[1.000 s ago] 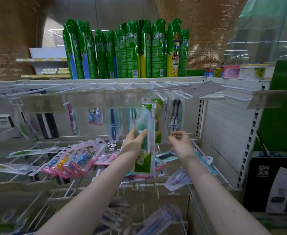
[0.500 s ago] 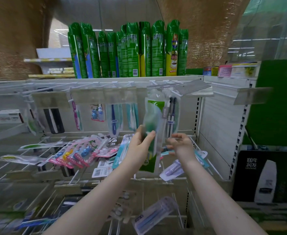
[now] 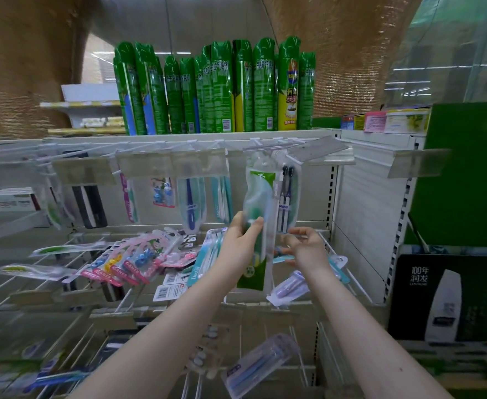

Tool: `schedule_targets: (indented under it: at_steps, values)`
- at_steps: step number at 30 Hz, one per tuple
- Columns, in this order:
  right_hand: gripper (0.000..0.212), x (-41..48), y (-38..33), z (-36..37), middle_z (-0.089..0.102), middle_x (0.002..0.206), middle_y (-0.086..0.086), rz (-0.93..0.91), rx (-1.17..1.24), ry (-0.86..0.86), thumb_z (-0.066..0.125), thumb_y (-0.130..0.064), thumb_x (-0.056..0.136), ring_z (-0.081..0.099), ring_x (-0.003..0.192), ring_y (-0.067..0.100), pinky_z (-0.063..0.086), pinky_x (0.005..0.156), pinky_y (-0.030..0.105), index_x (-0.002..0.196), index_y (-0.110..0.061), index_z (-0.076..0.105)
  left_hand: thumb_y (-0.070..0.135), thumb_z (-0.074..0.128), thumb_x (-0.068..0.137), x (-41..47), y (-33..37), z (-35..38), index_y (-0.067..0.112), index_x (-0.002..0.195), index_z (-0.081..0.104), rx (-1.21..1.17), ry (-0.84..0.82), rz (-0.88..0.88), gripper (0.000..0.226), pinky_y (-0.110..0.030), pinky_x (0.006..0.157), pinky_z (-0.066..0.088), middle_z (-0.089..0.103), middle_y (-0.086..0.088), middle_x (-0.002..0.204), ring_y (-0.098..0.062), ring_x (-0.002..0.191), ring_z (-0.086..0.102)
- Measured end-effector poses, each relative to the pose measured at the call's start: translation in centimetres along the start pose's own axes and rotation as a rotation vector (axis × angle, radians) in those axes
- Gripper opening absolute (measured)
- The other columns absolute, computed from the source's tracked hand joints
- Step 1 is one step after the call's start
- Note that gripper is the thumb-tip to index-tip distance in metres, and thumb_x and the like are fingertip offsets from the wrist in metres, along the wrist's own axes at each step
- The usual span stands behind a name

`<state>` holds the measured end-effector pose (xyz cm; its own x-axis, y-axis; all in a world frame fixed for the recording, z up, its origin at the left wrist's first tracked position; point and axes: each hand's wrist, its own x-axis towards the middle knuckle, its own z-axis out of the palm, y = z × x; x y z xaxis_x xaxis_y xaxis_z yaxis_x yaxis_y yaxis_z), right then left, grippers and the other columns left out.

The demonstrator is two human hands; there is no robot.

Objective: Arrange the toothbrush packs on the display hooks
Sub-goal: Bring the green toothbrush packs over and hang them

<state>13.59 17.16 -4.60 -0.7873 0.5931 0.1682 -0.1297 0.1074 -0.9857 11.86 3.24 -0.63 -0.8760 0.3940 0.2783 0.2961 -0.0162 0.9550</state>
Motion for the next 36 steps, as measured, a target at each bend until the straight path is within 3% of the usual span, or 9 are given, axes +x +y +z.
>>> schedule_targets:
  at_steps: [4, 9, 13, 18, 20, 24, 26, 33, 36]
  values:
    - [0.012, 0.1, 0.0, 0.0, 0.063, 0.1, 0.008, -0.017, 0.001, -0.002, 0.054, -0.014, 0.091, 0.066, 0.092, 0.033, 0.053, 0.084, 0.048, 0.103, -0.016, 0.051, 0.038, 0.044, 0.098, 0.6, -0.4, 0.1, 0.027, 0.11, 0.048, 0.041, 0.001, -0.019, 0.017, -0.03, 0.071, 0.046, 0.06, -0.002, 0.107, -0.021, 0.095, 0.06]
    - [0.017, 0.2, -0.2, 0.1, 0.061, 0.092, 0.006, -0.039, 0.019, 0.0, 0.054, -0.012, 0.091, 0.063, 0.084, 0.028, 0.053, 0.077, 0.042, 0.108, -0.012, 0.051, 0.035, 0.044, 0.098, 2.7, -0.5, 0.5, 0.021, 0.106, 0.049, 0.091, 0.05, -0.095, 0.017, -0.045, 0.087, 0.051, 0.062, -0.009, 0.108, -0.03, 0.096, 0.062]
    - [0.016, 1.3, 0.1, 0.6, 0.058, 0.092, 0.002, -0.027, -0.001, 0.017, 0.055, -0.013, 0.092, 0.06, 0.078, 0.018, 0.054, 0.073, 0.035, 0.107, -0.014, 0.05, 0.034, 0.043, 0.098, 4.8, -0.9, 0.6, 0.009, 0.114, 0.05, 0.126, 0.048, -0.067, 0.03, -0.033, 0.077, 0.04, 0.057, -0.011, 0.11, -0.027, 0.095, 0.055]
    - [0.019, 3.0, 0.2, 1.2, 0.06, 0.089, 0.003, 0.001, -0.033, 0.032, 0.058, -0.012, 0.089, 0.062, 0.082, 0.021, 0.055, 0.083, 0.045, 0.107, -0.013, 0.051, 0.033, 0.041, 0.1, 7.6, -1.2, 0.7, 0.018, 0.082, 0.04, 0.122, 0.021, -0.066, 0.023, -0.026, 0.058, 0.033, 0.04, 0.001, 0.075, -0.012, 0.067, 0.041]
    - [0.019, 3.4, 0.1, 1.3, 0.061, 0.09, 0.002, 0.01, -0.041, 0.021, 0.058, -0.013, 0.09, 0.064, 0.088, 0.024, 0.054, 0.086, 0.046, 0.107, -0.015, 0.051, 0.031, 0.04, 0.1, 8.7, -1.3, 0.8, 0.013, 0.094, 0.044, 0.107, 0.013, -0.074, 0.02, -0.024, 0.056, 0.031, 0.038, 0.003, 0.075, -0.01, 0.065, 0.039]
    - [0.018, 4.2, 0.0, 1.5, 0.062, 0.095, 0.003, 0.024, -0.033, 0.01, 0.057, -0.016, 0.091, 0.065, 0.091, 0.023, 0.054, 0.086, 0.044, 0.108, -0.018, 0.05, 0.03, 0.04, 0.1, 10.9, -1.8, 1.2, 0.005, 0.123, 0.044, 0.088, 0.025, -0.088, 0.034, -0.023, 0.058, 0.036, 0.048, -0.001, 0.089, -0.008, 0.071, 0.043]
    - [0.018, 4.3, 0.0, 1.5, 0.061, 0.094, 0.002, 0.026, -0.035, 0.013, 0.056, -0.015, 0.092, 0.065, 0.09, 0.022, 0.055, 0.085, 0.044, 0.108, -0.017, 0.05, 0.031, 0.041, 0.1, 11.6, -2.2, 1.4, 0.009, 0.126, 0.043, 0.07, 0.02, -0.096, 0.034, -0.023, 0.061, 0.039, 0.052, -0.004, 0.102, -0.009, 0.078, 0.048]
    - [0.021, 4.6, 0.4, 1.7, 0.06, 0.1, 0.003, 0.041, -0.03, -0.003, 0.055, -0.012, 0.092, 0.064, 0.084, 0.014, 0.055, 0.085, 0.041, 0.113, -0.015, 0.05, 0.036, 0.039, 0.1, 12.5, -3.1, 1.8, 0.015, 0.126, 0.042, 0.079, 0.011, -0.139, 0.033, -0.032, 0.079, 0.04, 0.051, -0.002, 0.108, -0.017, 0.095, 0.05]
    - [0.021, 4.6, 0.5, 1.6, 0.059, 0.095, -0.001, 0.051, 0.001, -0.006, 0.056, -0.013, 0.092, 0.063, 0.081, 0.011, 0.055, 0.085, 0.039, 0.112, -0.015, 0.05, 0.036, 0.041, 0.099, 12.9, -3.4, 1.9, 0.013, 0.124, 0.044, 0.089, 0.024, -0.148, 0.034, -0.029, 0.072, 0.041, 0.053, -0.004, 0.107, -0.015, 0.088, 0.052]
